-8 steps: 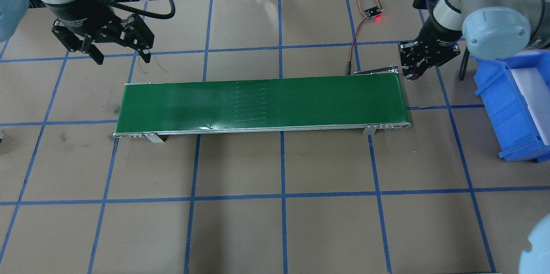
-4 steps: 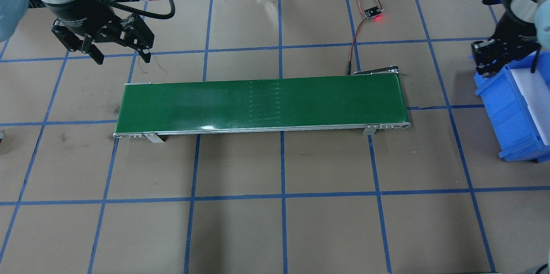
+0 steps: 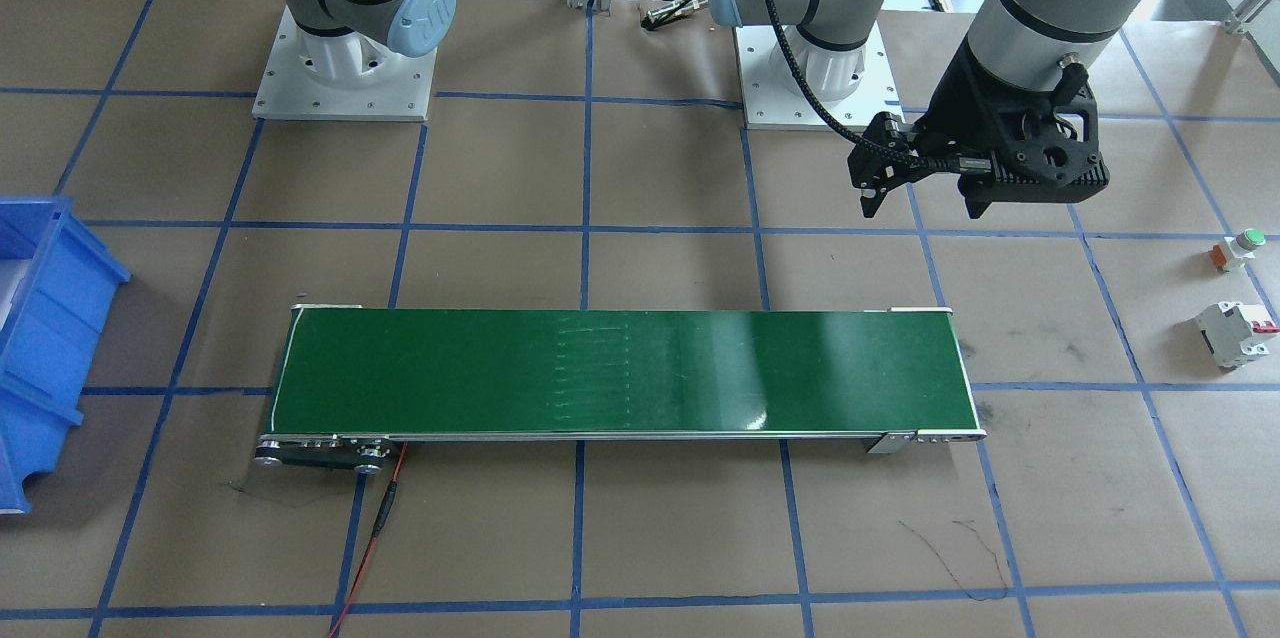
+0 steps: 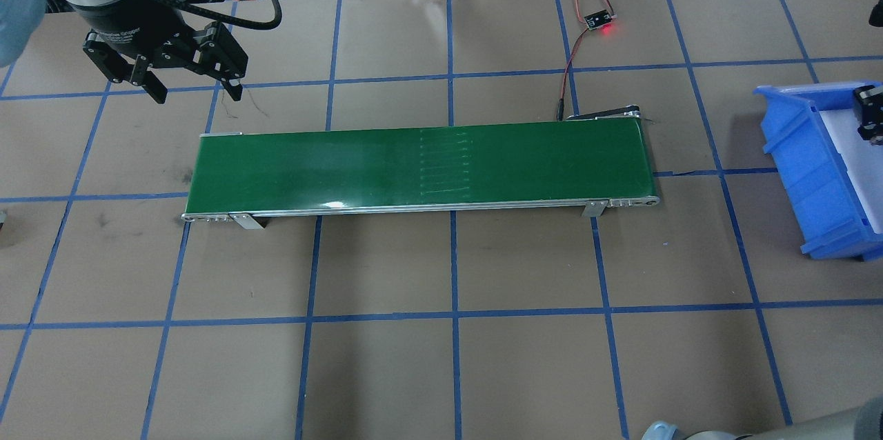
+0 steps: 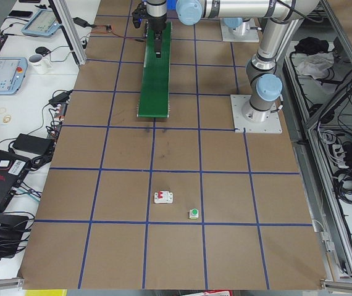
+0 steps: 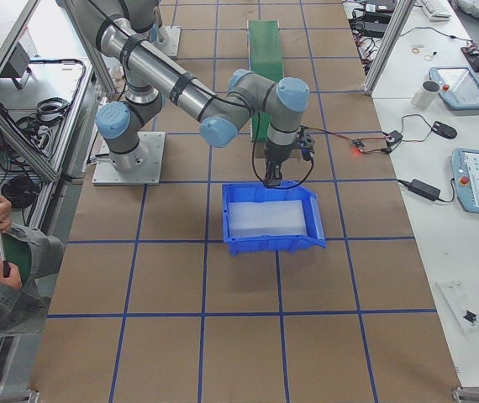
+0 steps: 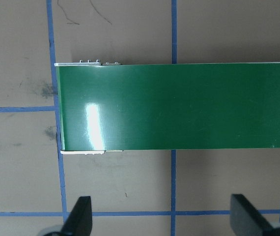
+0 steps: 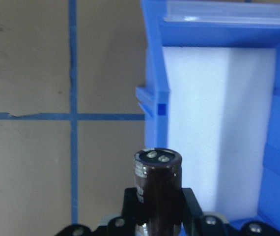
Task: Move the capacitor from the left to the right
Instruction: 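Lower the capacitor onto the white foam and open the right gripper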
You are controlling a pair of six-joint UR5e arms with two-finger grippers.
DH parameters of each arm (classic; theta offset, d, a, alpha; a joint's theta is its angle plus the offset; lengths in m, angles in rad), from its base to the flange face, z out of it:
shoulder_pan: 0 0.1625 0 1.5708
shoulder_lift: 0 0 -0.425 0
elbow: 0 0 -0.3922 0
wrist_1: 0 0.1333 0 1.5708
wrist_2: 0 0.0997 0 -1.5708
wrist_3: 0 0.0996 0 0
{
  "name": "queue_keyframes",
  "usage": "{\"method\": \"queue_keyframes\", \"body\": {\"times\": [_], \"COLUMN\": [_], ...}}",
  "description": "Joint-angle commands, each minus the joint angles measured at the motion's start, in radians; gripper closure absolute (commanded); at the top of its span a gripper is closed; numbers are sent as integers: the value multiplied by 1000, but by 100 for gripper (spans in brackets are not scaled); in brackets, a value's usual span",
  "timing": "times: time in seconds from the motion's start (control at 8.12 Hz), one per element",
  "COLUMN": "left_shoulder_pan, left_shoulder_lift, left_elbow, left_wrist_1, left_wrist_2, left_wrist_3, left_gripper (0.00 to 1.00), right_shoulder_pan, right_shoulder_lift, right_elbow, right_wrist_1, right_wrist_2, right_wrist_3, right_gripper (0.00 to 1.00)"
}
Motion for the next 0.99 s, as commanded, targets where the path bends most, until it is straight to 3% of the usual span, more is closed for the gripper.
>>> {"method": "queue_keyframes", "body": {"times": [0.0,0.86], "left_shoulder_pan": [0,0], "left_shoulder_lift": [0,0], "left_elbow": [0,-2], "left_wrist_1": [0,0], "left_wrist_2": [0,-2], "left_wrist_3": [0,0], "left_gripper": [0,0], "right_shoulder_pan": [-72,-103], "right_shoulder_lift": [61,198], "right_elbow": [2,5], "right_wrist_1": [-49,-137], "right_wrist_2": [-7,76], "right_wrist_3": [-82,-130], "right_gripper": [100,100]}}
